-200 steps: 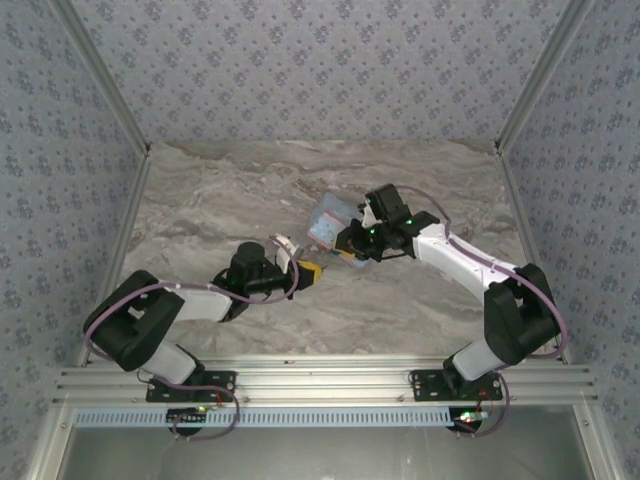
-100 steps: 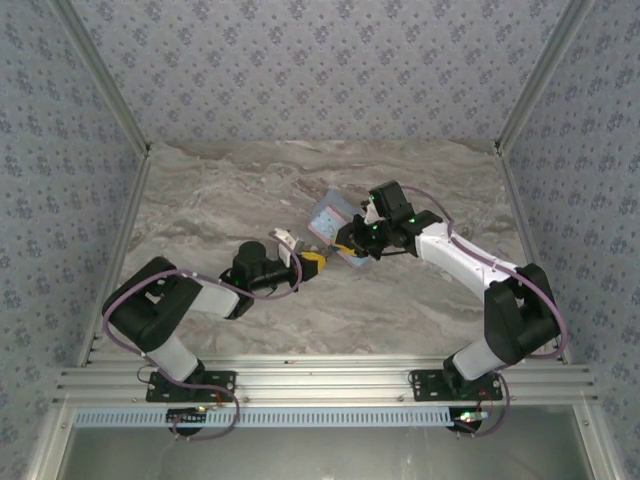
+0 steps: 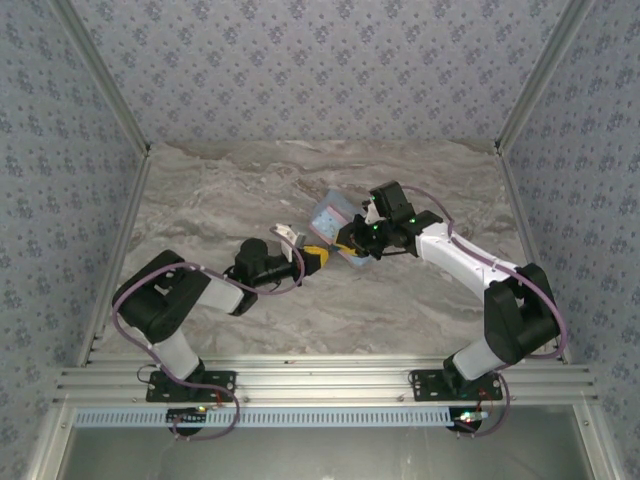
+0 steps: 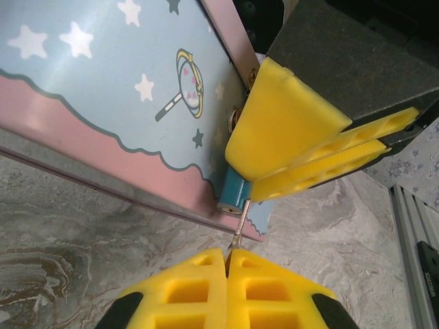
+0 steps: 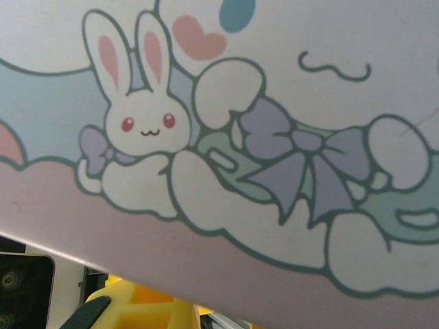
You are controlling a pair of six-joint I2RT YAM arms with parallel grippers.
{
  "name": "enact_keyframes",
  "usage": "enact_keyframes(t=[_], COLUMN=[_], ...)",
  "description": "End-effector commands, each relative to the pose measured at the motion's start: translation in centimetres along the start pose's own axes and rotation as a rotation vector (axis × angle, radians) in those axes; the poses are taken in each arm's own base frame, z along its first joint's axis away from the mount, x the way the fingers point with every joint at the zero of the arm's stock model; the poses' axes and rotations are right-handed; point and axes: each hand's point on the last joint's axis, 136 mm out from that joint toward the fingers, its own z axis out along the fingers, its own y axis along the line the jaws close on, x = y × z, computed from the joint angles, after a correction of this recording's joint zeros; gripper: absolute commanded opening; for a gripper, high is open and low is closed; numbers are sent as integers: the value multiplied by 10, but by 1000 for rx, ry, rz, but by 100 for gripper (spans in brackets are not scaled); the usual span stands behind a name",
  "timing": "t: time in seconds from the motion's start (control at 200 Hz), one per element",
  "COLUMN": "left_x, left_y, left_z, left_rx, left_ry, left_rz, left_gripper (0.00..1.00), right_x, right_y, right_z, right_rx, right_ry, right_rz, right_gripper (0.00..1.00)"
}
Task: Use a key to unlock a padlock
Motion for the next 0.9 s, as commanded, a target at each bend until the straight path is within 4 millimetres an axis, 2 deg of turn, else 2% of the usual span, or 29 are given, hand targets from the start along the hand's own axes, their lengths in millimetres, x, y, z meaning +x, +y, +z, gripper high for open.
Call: enact_keyframes(t=[0.0, 0.57, 0.894], left_x=[-4, 2, -11], left_y=[1, 1, 0], left_z=[-1, -9, -2], left_rx=[4, -5, 10], left_ry=[-31, -26, -45], left_rz=[-5, -15, -10], left_gripper=[0, 0, 0], right_x=[-5, -6, -3], right_y=[20, 18, 20], right_z=[-12, -13, -12], right_rx=[-61, -51, -58], right_ry=[-32, -41, -34], right_rz=[-46, -47, -53], right_gripper=[0, 0, 0])
